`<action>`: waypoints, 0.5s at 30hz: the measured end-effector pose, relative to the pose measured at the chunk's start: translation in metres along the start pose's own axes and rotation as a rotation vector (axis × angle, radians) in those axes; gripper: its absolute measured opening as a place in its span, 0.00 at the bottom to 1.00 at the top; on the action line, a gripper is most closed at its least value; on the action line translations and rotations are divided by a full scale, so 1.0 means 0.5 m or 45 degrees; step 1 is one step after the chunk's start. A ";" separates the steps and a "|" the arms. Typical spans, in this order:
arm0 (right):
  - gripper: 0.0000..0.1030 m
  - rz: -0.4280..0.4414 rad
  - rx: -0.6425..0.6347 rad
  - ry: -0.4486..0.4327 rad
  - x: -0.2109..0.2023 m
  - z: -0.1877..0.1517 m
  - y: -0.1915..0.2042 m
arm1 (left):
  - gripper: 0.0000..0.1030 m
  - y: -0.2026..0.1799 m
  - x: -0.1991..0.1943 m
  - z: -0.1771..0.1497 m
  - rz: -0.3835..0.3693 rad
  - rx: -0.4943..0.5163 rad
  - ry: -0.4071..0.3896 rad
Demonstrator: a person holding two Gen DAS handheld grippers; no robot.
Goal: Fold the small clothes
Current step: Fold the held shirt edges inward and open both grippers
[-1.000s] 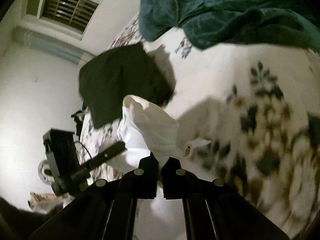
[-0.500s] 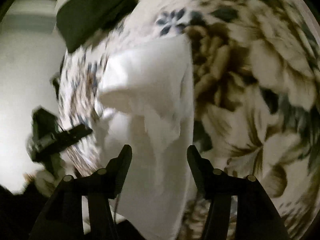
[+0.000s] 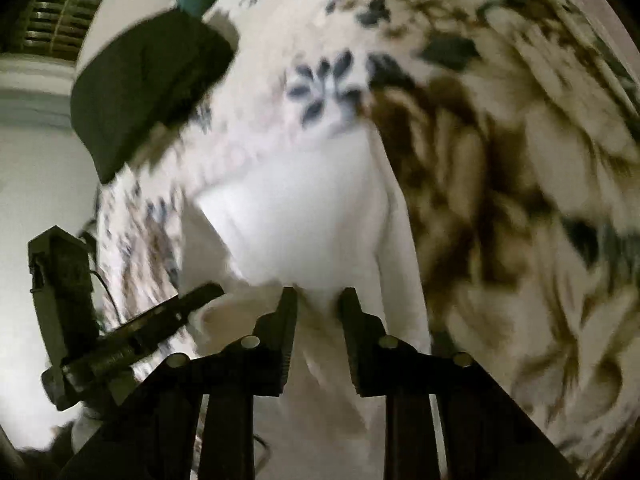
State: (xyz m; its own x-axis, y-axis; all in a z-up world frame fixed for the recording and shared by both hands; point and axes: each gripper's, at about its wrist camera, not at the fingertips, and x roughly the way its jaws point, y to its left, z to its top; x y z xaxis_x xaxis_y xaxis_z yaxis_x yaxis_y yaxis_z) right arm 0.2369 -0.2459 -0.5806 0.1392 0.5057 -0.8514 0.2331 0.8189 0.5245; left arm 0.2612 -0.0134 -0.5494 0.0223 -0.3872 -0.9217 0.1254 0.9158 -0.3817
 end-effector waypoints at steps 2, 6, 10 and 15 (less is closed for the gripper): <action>0.22 -0.032 0.004 0.082 0.007 -0.054 -0.020 | 0.56 -0.003 0.009 -0.051 0.012 0.039 0.061; 0.22 -0.030 0.130 0.239 0.011 -0.153 -0.083 | 0.56 0.012 -0.003 -0.130 -0.011 -0.005 0.155; 0.49 0.129 0.413 0.155 -0.036 -0.176 -0.152 | 0.56 0.053 -0.055 -0.136 -0.097 -0.182 0.073; 0.67 0.377 0.667 0.001 -0.048 -0.137 -0.196 | 0.56 0.118 -0.059 -0.079 -0.200 -0.457 -0.045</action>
State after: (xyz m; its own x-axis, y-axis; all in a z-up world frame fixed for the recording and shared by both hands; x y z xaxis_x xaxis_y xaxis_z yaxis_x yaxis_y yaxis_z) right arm 0.1446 -0.3197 -0.6115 0.2696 0.6923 -0.6693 0.6278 0.4006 0.6673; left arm 0.2286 0.0564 -0.5478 0.0652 -0.5234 -0.8496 -0.2248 0.8218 -0.5235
